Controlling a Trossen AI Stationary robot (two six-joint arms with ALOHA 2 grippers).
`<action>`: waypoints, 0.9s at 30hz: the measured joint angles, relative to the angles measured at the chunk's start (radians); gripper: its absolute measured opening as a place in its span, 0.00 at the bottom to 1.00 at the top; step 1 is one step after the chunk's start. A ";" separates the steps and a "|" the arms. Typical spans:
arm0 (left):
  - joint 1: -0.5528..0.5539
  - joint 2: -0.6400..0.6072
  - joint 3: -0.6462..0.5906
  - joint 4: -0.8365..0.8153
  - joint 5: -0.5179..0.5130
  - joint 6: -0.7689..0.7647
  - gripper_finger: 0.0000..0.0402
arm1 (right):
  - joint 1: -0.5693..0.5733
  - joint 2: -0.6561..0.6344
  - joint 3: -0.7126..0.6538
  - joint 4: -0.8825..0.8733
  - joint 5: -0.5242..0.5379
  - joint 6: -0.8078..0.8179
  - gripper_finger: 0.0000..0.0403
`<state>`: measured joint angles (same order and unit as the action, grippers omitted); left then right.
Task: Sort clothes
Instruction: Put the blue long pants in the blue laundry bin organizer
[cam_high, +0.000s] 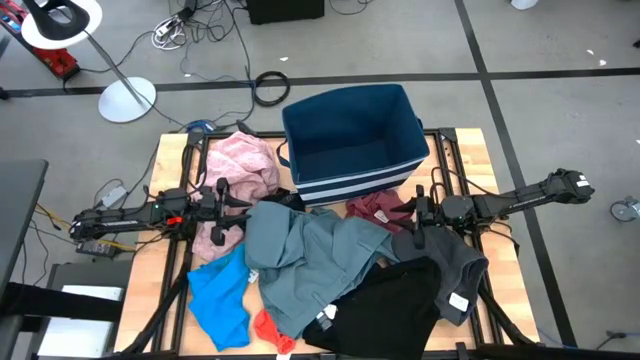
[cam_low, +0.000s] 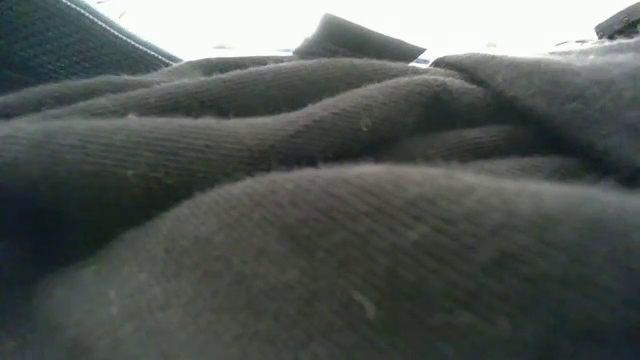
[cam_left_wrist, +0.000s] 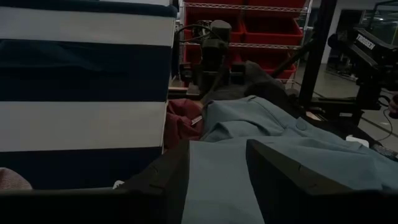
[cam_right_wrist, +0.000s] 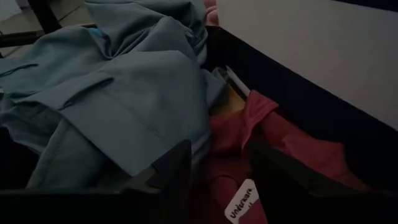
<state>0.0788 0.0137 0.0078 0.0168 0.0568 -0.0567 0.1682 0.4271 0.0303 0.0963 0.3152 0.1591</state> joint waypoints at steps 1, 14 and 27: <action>0.000 0.000 0.000 0.000 0.000 0.000 0.41 | 0.000 0.000 0.000 0.000 0.004 0.002 0.41; 0.000 0.000 0.000 0.000 0.000 0.000 0.41 | -0.001 0.000 0.000 0.105 0.077 0.219 0.41; 0.000 0.000 0.000 0.000 0.000 0.000 0.41 | -0.001 0.135 0.179 -0.154 0.176 0.035 0.40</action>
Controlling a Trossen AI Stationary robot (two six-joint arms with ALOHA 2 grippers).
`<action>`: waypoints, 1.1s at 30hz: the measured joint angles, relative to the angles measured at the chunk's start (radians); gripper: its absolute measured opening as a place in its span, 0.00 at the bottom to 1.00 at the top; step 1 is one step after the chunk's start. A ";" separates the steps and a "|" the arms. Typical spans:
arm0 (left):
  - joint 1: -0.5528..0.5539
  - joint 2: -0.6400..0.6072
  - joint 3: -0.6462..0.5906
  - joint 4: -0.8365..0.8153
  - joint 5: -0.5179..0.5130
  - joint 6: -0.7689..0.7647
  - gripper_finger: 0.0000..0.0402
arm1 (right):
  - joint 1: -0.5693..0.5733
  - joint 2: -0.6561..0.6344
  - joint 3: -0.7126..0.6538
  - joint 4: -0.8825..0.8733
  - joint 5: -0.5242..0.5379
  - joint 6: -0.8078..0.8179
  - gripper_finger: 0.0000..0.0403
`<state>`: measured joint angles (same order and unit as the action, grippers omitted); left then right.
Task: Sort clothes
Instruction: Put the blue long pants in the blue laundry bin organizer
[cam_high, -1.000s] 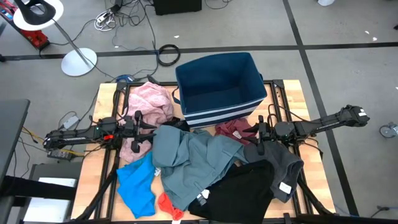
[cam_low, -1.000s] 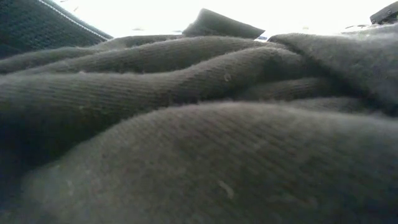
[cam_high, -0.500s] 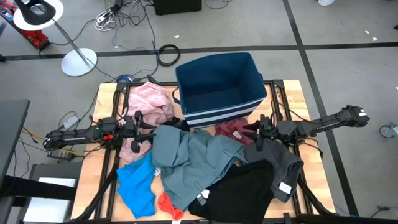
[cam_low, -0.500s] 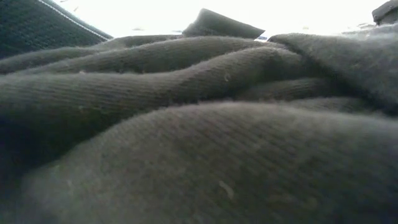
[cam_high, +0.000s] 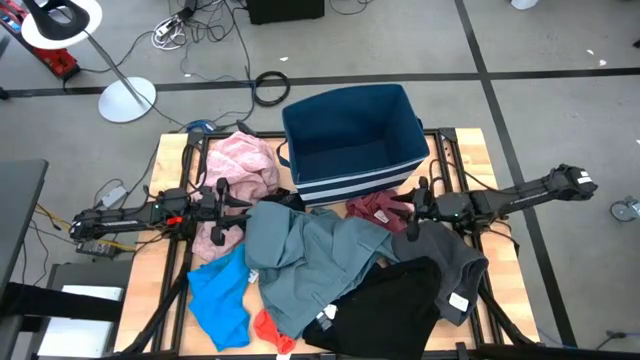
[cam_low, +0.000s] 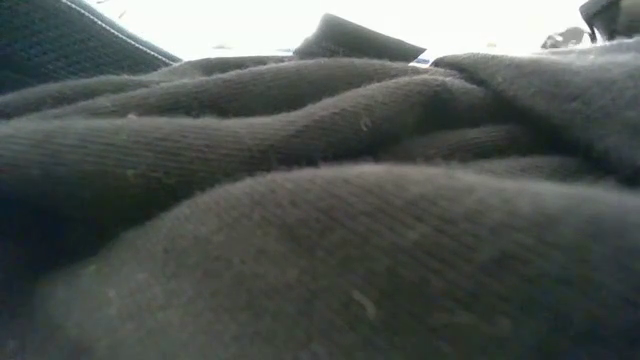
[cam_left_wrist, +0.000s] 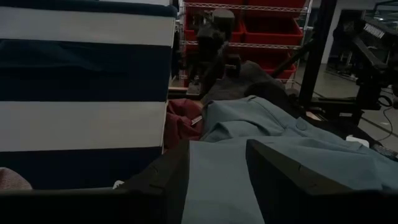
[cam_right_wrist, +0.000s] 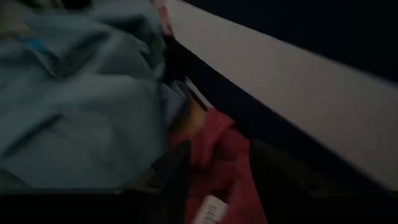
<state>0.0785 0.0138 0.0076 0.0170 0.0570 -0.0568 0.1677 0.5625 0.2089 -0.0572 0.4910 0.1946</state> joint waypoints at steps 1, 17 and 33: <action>0.000 0.000 0.000 0.000 0.000 0.000 0.41 | 0.000 0.024 0.053 -0.071 0.009 -0.002 0.39; 0.000 0.000 0.000 0.000 0.000 0.000 0.41 | 0.088 0.472 0.573 -0.842 -0.139 0.608 0.26; 0.000 0.000 0.000 0.000 0.000 0.000 0.41 | 0.270 0.725 0.795 -0.768 -0.182 0.646 0.25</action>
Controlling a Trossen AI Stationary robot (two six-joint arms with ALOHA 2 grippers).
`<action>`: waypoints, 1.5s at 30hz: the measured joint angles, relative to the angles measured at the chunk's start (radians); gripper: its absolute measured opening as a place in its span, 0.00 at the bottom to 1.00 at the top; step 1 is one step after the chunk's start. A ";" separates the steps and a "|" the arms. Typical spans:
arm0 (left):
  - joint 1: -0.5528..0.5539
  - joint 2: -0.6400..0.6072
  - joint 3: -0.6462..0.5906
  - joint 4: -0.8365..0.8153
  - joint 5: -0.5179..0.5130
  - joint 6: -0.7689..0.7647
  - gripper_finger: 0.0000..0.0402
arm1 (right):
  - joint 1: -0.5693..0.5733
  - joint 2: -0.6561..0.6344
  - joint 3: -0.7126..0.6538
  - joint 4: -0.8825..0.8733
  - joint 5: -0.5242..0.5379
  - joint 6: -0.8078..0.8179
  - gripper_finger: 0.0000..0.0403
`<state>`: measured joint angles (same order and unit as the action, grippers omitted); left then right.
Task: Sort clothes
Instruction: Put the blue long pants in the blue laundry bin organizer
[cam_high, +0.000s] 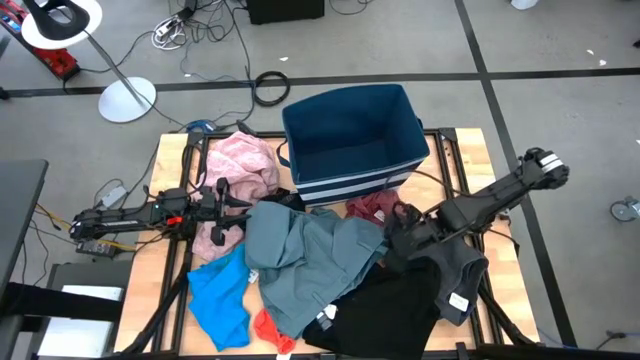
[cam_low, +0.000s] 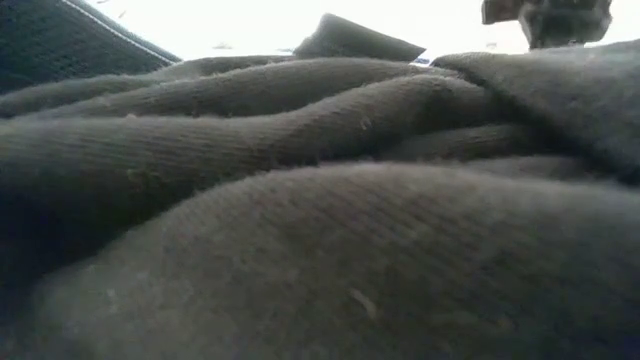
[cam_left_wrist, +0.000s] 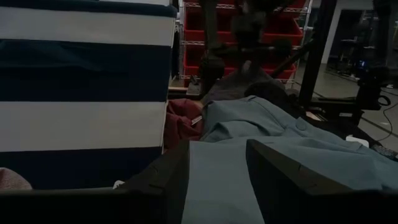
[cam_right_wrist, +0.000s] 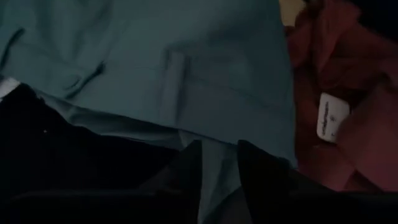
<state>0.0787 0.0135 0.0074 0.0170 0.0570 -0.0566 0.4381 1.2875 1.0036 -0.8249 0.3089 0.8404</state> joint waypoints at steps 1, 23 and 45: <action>0.000 0.000 0.000 0.000 0.000 0.000 0.41 | 0.000 0.032 0.048 -0.033 0.000 -0.014 0.25; 0.000 0.000 0.000 0.014 0.000 0.000 0.41 | -0.178 0.493 0.467 0.078 -0.205 -0.512 0.49; 0.000 0.000 0.000 0.015 0.000 0.000 0.41 | -0.207 0.725 0.466 0.113 -0.148 -0.600 0.61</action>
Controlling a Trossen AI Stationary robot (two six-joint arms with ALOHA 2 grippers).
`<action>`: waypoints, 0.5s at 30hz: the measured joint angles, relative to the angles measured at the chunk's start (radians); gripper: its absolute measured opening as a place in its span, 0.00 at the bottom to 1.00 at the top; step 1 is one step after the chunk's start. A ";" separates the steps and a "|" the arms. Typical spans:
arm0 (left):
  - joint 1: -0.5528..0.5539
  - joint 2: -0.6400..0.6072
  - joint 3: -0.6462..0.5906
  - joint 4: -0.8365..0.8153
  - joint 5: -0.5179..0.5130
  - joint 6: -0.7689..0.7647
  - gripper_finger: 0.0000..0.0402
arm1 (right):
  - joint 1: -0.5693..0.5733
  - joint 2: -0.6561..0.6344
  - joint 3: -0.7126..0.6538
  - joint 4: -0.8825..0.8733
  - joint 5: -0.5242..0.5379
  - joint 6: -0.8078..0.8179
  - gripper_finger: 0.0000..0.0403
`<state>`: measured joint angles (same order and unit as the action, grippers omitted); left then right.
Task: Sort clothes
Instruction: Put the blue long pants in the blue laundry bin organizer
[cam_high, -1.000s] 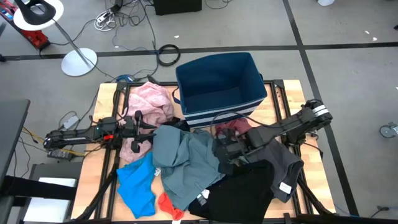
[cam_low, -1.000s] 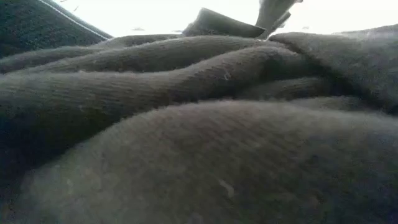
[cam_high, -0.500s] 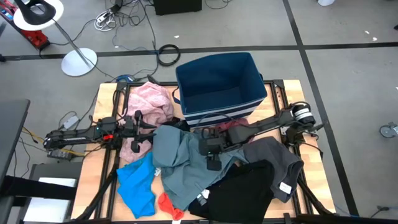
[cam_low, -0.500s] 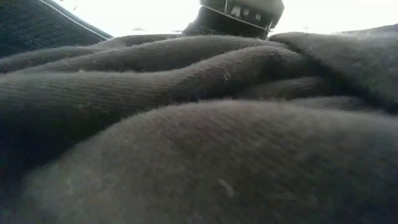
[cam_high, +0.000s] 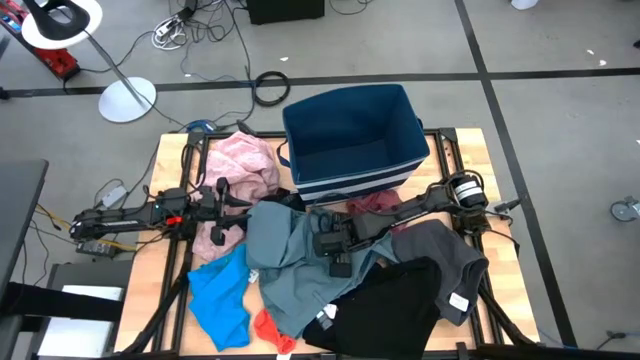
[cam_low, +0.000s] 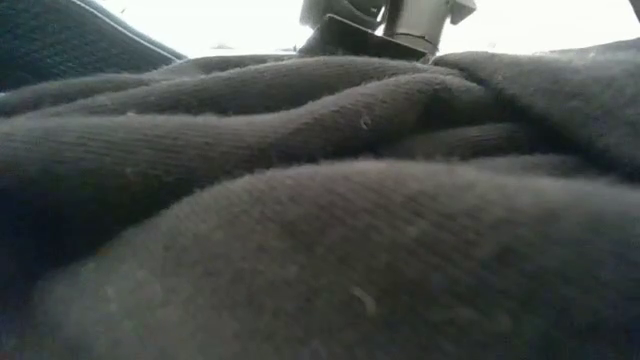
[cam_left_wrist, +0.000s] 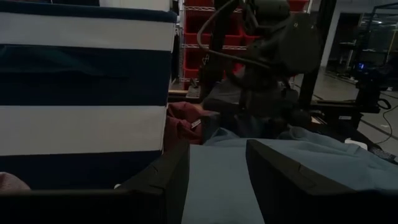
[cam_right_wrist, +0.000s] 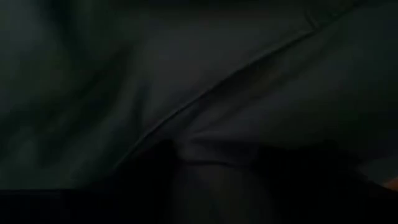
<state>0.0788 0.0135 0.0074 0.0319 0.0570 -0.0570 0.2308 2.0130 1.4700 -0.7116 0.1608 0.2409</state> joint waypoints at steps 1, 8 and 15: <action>0.000 0.000 0.000 0.000 0.000 0.000 0.41 | 0.003 -0.001 0.000 0.010 0.000 0.000 0.56; 0.000 0.000 0.000 0.000 0.000 0.000 0.41 | 0.005 -0.014 0.006 0.000 -0.008 -0.007 0.05; 0.000 0.000 0.000 0.000 0.000 0.000 0.41 | 0.011 -0.043 0.064 -0.086 0.000 0.003 0.02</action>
<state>0.0788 0.0139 0.0074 0.0315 0.0570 -0.0569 0.2422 1.9701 1.5340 -0.7976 0.1604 0.2443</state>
